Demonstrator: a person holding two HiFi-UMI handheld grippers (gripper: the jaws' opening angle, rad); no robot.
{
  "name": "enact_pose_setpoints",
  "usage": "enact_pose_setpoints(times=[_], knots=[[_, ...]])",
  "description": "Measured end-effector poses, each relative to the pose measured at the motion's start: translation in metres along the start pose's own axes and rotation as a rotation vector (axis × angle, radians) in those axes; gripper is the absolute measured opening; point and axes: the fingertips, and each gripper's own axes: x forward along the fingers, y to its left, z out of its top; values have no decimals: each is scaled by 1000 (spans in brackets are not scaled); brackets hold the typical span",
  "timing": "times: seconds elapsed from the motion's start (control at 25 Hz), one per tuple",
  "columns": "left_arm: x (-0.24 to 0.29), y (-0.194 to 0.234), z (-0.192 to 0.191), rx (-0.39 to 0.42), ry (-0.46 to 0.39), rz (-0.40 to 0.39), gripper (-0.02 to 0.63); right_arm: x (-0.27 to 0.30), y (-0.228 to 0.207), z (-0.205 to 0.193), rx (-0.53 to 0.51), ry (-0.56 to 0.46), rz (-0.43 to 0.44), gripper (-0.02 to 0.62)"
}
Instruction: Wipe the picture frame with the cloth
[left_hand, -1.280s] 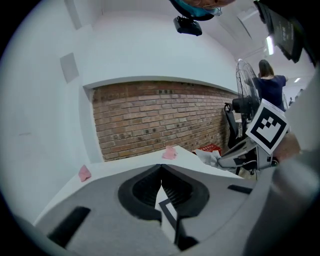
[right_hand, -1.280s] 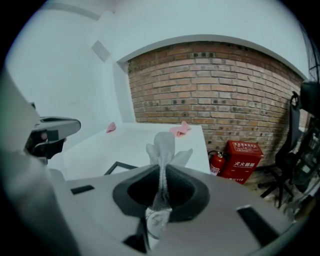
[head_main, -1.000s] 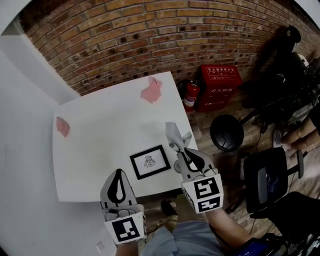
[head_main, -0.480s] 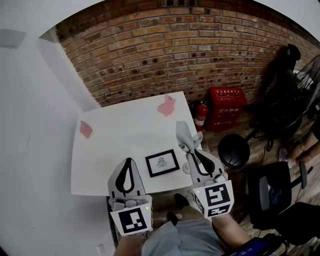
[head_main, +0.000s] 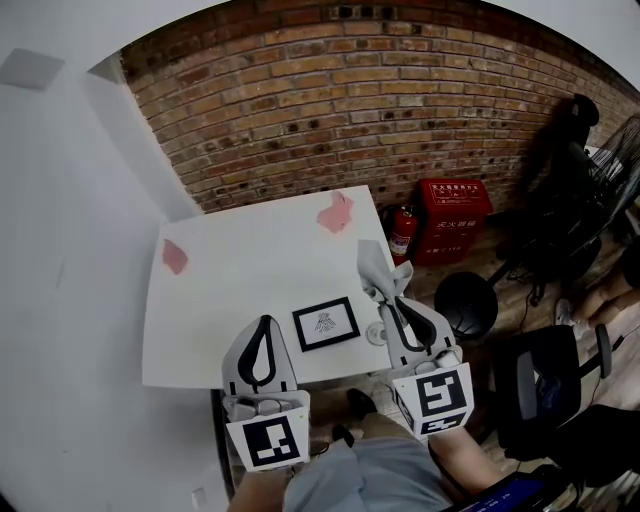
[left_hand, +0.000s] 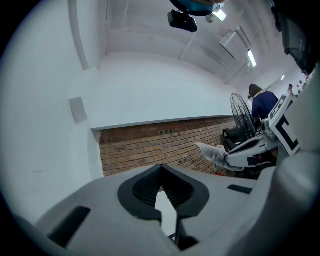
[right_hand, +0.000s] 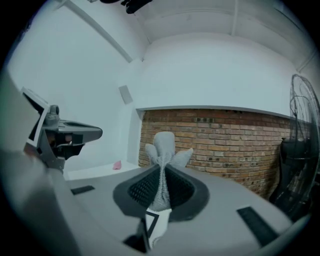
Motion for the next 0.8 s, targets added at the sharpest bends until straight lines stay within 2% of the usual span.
enact_pose_setpoints(times=[0.8], knots=[[11,-2,-5,-7,17,-8,9,8,-1,-12,5,30,13,38]])
